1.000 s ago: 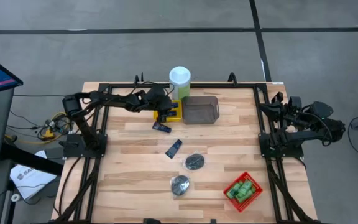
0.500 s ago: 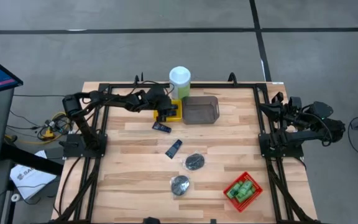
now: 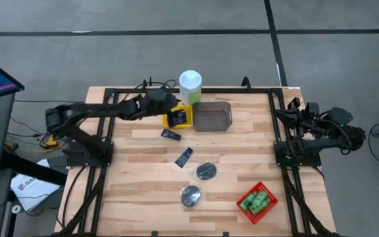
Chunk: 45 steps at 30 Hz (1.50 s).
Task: Pick & Place Travel size toiletries
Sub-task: Put the dark blue shaving cream into the yellow basket
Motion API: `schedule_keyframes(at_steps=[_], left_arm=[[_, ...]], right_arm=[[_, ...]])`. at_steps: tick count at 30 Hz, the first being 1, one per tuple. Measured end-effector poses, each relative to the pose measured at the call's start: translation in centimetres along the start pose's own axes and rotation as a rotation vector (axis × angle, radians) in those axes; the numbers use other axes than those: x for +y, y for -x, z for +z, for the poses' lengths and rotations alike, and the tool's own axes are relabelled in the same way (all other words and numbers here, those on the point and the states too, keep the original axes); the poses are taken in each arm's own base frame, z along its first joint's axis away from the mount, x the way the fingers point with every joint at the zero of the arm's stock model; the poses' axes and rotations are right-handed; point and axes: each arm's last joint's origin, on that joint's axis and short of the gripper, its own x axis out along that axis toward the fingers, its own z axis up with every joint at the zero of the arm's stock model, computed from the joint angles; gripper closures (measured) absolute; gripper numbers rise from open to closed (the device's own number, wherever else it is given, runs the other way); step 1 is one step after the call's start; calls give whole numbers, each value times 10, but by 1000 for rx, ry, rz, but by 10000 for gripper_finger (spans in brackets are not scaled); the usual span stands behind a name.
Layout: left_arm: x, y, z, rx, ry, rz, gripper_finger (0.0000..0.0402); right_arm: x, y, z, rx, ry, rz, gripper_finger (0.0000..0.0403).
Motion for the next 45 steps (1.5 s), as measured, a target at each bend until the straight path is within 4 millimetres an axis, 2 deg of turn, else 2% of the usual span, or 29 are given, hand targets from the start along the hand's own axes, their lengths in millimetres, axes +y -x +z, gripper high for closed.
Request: schedule_keyframes(at_steps=[4, 8, 10, 13, 18, 24, 38, 45], left_arm=[[-22, 32, 23, -125, 111, -88, 185], [-56, 42, 28, -133, 163, -166, 160], [-75, 36, 25, -115, 150, -164, 146], [-99, 20, 11, -36, 132, -148, 127], [-126, -9, -15, 90, 214, -157, 99], [-154, -29, -39, 168, 290, -173, 79], [-190, -45, -75, 251, 383, -86, 87], [-195, -41, -76, 243, 393, -57, 134]], right_arm=[[0, 0, 0, 0, 8, 0, 402], [0, 0, 0, 0, 11, 0, 402], [0, 0, 0, 0, 11, 0, 402], [0, 0, 0, 0, 9, 0, 402], [0, 0, 0, -1, -1, 0, 402], [0, 0, 0, -1, -1, 0, 402], [0, 0, 0, -1, -2, 1, 402], [0, 0, 0, -1, -2, 2, 402]])
